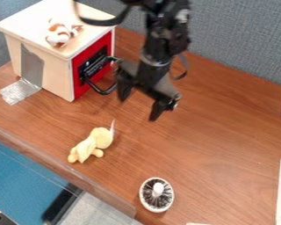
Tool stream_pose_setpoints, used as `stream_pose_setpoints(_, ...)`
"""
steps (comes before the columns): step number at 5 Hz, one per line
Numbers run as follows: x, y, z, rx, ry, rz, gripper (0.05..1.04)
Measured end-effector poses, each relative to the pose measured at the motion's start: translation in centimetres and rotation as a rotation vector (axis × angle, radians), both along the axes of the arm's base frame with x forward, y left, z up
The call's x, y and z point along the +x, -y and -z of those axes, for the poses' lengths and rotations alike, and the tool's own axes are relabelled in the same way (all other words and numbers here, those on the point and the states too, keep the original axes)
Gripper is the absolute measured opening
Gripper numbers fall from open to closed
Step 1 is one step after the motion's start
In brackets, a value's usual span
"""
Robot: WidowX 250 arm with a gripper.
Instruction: Open the drawer
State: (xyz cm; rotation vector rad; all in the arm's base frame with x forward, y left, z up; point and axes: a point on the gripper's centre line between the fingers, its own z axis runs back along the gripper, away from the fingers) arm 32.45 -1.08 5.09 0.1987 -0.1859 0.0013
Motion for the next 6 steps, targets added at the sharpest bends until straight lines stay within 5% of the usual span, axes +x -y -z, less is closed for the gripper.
stream_pose_setpoints(1,2.6,-0.7,0.5,0.061,0.003,-0.024,1.001)
stream_pose_setpoints(3,6.2,-6.1,2.4,0.055,-0.051,-0.219,1.001)
stream_pose_setpoints(4,6.2,-8.5,3.2,0.052,-0.086,-0.311,0.967)
stream_pose_setpoints(6,6.3,-8.1,5.0,0.014,-0.116,-0.290,0.379)
